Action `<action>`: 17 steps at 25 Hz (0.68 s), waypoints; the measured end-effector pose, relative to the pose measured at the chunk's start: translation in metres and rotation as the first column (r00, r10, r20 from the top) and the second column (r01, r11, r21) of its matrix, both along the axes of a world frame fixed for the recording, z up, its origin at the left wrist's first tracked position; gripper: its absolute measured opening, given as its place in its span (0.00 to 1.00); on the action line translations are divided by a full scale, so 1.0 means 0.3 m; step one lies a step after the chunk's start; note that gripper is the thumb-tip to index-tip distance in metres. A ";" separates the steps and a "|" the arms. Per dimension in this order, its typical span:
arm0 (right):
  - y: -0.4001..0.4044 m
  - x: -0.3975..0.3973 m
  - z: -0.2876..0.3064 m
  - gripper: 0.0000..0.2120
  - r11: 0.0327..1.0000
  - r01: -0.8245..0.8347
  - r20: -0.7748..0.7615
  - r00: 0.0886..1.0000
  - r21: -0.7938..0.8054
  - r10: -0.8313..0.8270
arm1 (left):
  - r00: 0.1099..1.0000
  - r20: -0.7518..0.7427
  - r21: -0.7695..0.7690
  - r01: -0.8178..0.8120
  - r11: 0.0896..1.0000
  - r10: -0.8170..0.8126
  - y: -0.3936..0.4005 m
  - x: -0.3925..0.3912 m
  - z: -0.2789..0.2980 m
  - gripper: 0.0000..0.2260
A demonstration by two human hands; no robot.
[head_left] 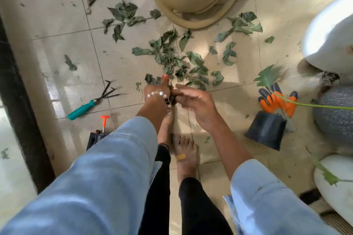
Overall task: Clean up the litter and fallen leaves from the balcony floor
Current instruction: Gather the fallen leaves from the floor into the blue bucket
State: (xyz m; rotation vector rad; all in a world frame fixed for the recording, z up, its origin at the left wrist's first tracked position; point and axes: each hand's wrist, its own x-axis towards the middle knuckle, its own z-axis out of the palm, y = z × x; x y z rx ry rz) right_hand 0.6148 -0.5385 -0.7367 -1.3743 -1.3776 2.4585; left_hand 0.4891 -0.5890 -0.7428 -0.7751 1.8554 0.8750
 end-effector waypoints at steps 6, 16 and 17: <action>0.044 0.104 -0.348 0.16 0.810 -0.361 0.757 0.636 0.462 -0.149 | 0.977 0.132 -0.006 -0.170 0.985 0.169 -0.029 -0.082 -0.164 0.24; 0.087 0.040 -0.426 0.03 0.532 -0.420 0.548 0.830 0.735 -0.102 | 0.982 0.146 -0.022 -0.117 0.993 0.118 -0.060 -0.146 -0.239 0.23; 0.092 0.013 -0.437 0.02 0.437 -0.501 0.562 0.827 0.747 -0.010 | 0.985 0.133 -0.018 -0.110 0.994 0.111 -0.048 -0.142 -0.243 0.22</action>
